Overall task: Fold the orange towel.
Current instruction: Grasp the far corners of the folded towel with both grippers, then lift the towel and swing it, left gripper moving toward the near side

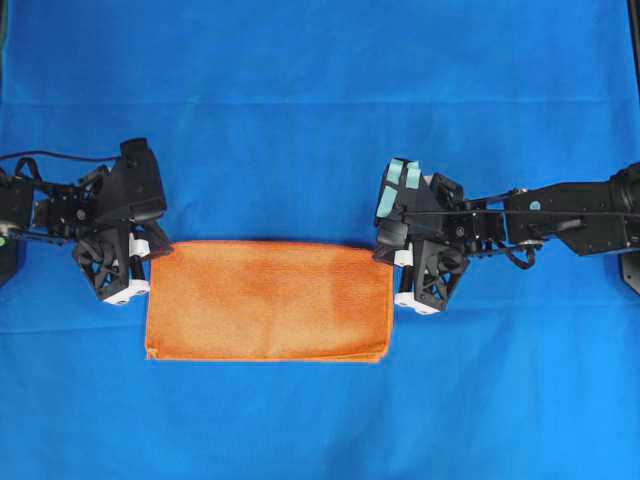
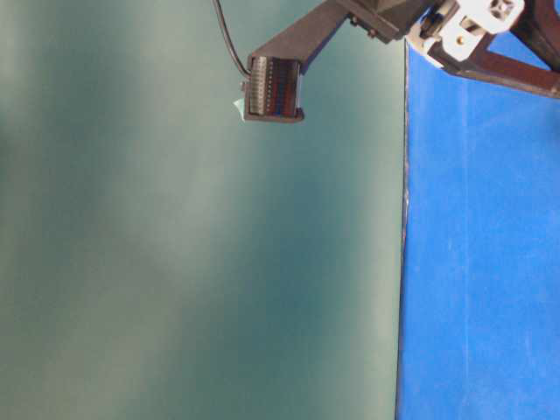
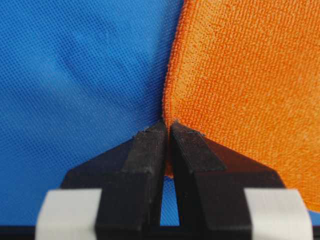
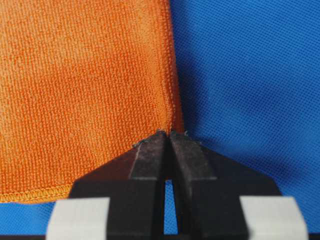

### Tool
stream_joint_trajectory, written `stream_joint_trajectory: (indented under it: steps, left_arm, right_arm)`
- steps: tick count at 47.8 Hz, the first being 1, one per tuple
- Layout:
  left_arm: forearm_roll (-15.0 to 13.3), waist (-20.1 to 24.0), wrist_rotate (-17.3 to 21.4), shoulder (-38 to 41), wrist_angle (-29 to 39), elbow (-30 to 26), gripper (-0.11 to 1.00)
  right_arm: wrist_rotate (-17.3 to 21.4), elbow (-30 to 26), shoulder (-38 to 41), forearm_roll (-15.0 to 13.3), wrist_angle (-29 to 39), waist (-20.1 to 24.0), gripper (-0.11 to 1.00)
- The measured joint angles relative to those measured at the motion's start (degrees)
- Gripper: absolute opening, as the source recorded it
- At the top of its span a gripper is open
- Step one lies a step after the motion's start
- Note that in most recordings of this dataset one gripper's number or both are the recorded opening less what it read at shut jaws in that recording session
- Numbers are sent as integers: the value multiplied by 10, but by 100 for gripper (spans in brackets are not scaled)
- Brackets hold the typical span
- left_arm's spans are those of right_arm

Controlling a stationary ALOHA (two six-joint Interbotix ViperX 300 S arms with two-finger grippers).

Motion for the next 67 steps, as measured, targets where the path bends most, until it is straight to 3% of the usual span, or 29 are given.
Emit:
stream_joint_trajectory:
  steps: [8, 17, 28, 42, 54, 60, 67]
  left_arm:
    - [0, 0, -9, -54, 83, -31, 1]
    - [0, -2, -6, -141, 178, -71, 1]
    - [0, -19, -4, -221, 197, -86, 1]
    - [0, -44, -3, -222, 155, -86, 1]
    - [0, -74, 12, -173, 59, -88, 1]
    - [0, -83, 40, -115, 0, -113, 1]
    - [0, -89, 101, -40, -26, -170, 1]
  right_arm:
    - [-3, -13, -46, -2, 44, 0, 1]
    - [-4, -32, -107, -22, 111, 0, 1]
    - [-4, -42, -165, -35, 143, 2, 1]
    - [4, -43, -183, -62, 144, -11, 1]
    - [4, -46, -164, -91, 141, -100, 1]
    - [2, -68, -137, -121, 128, -149, 1]
    - [-1, -112, -98, -163, 114, -201, 1]
